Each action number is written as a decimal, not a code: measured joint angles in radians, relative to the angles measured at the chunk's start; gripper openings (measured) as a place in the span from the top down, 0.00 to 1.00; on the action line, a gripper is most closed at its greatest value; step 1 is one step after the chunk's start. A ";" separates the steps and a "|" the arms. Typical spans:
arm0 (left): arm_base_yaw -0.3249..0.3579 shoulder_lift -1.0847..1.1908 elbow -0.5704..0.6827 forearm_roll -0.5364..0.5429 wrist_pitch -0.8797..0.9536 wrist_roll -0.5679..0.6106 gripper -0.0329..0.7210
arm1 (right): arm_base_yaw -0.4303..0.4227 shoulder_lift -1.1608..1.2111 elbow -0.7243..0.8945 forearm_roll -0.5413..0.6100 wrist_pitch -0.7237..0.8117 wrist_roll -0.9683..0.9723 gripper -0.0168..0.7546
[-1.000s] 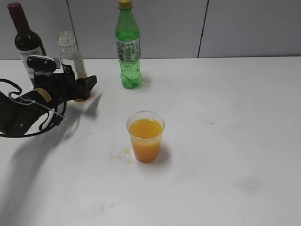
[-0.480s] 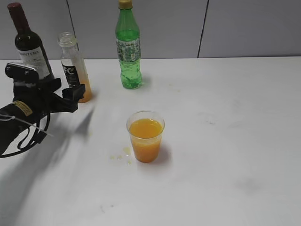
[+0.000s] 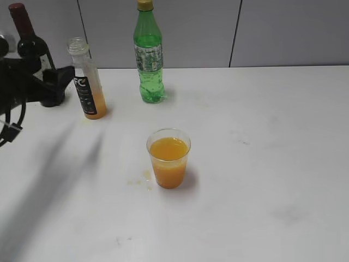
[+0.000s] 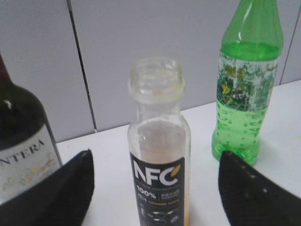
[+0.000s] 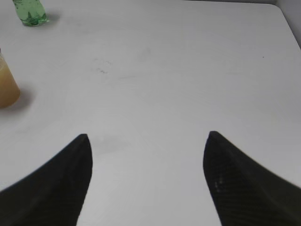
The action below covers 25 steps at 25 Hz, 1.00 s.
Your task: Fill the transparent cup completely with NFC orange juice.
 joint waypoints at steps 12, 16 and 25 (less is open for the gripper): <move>-0.002 -0.321 -0.299 0.021 0.873 -0.090 0.14 | 0.000 0.000 0.000 0.000 0.000 0.000 0.24; -0.005 -0.330 -0.453 -0.022 1.199 -0.085 0.15 | 0.000 0.000 0.000 0.000 0.000 0.000 0.24; 0.036 -0.389 -0.578 -0.296 1.644 0.140 0.17 | 0.000 0.000 0.000 0.000 0.000 0.000 0.24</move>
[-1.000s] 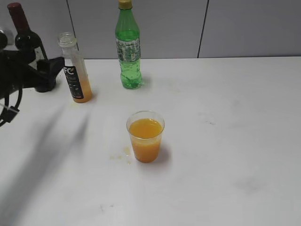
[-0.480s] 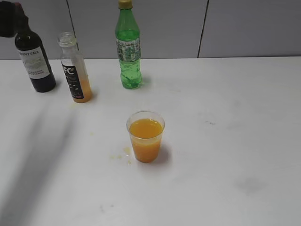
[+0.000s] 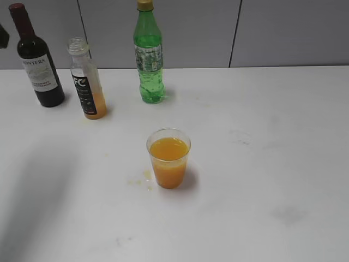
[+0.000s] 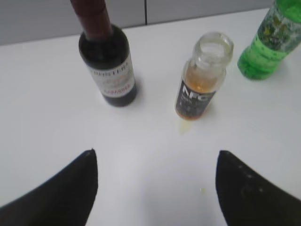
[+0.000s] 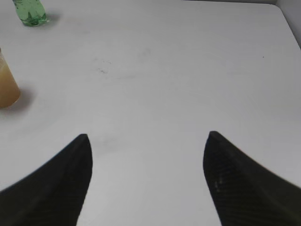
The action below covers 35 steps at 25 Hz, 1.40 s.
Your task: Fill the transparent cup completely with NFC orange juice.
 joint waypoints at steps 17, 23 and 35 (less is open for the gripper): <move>0.135 -0.434 0.163 -0.032 0.443 0.013 0.17 | 0.000 0.000 0.000 0.000 0.000 0.000 0.24; 0.135 -0.678 0.383 -0.054 0.450 0.006 0.17 | 0.000 0.000 0.000 0.000 0.000 0.000 0.24; 0.140 -1.111 0.653 -0.058 0.411 -0.081 0.18 | 0.000 0.000 0.000 0.000 0.000 0.000 0.24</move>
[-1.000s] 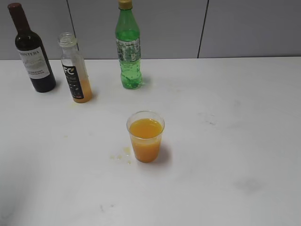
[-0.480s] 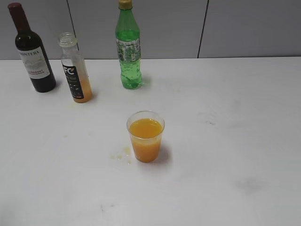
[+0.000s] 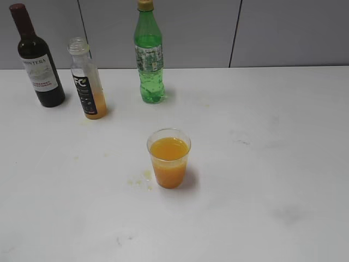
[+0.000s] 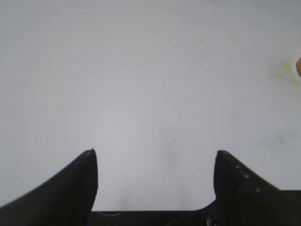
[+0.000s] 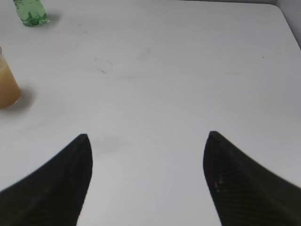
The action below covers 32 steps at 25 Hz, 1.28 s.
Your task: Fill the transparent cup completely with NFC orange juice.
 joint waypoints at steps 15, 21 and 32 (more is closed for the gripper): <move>0.000 -0.235 0.065 -0.001 -0.065 -0.008 0.18 | 0.000 0.000 0.000 0.000 0.000 0.000 0.24; 0.000 -0.236 0.072 -0.001 -0.070 -0.012 0.18 | 0.000 0.000 0.000 0.000 0.000 0.000 0.24; 0.000 -0.236 0.072 -0.001 -0.073 -0.014 0.18 | 0.000 0.000 0.000 0.000 0.000 0.001 0.24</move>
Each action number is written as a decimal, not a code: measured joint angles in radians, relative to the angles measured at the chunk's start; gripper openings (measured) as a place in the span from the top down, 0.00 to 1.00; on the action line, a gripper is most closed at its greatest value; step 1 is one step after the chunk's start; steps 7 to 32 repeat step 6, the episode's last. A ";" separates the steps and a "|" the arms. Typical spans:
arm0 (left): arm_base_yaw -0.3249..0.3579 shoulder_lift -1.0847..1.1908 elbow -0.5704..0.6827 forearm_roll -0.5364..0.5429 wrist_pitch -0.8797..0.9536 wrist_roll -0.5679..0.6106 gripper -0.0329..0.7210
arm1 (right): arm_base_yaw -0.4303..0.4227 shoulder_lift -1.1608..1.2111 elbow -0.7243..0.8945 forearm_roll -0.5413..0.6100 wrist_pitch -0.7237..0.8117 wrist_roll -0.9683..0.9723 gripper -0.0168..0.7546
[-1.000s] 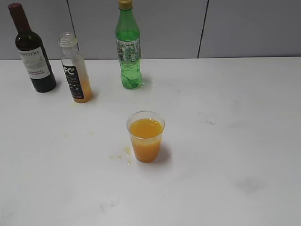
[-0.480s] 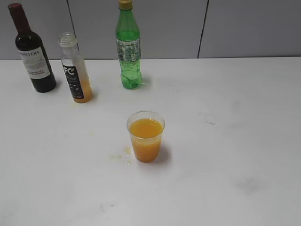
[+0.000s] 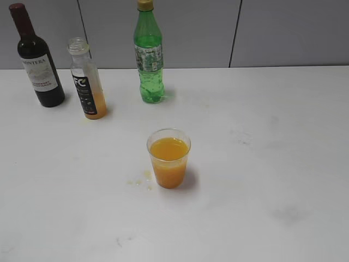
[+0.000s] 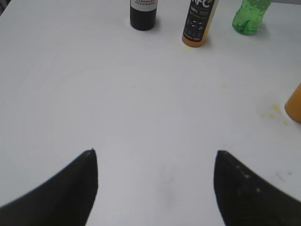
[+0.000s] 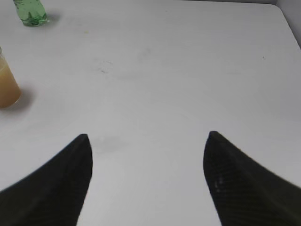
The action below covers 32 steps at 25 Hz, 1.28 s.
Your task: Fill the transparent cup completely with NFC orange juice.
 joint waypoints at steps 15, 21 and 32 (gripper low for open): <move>0.000 0.000 0.000 0.005 0.000 0.000 0.18 | 0.000 0.000 0.000 0.000 0.000 0.000 0.24; 0.000 0.000 0.000 0.005 0.000 0.000 0.18 | 0.000 0.000 0.000 0.000 0.000 0.000 0.24; 0.000 0.000 0.000 0.005 0.000 0.000 0.18 | 0.000 0.000 0.000 0.000 0.000 0.000 0.24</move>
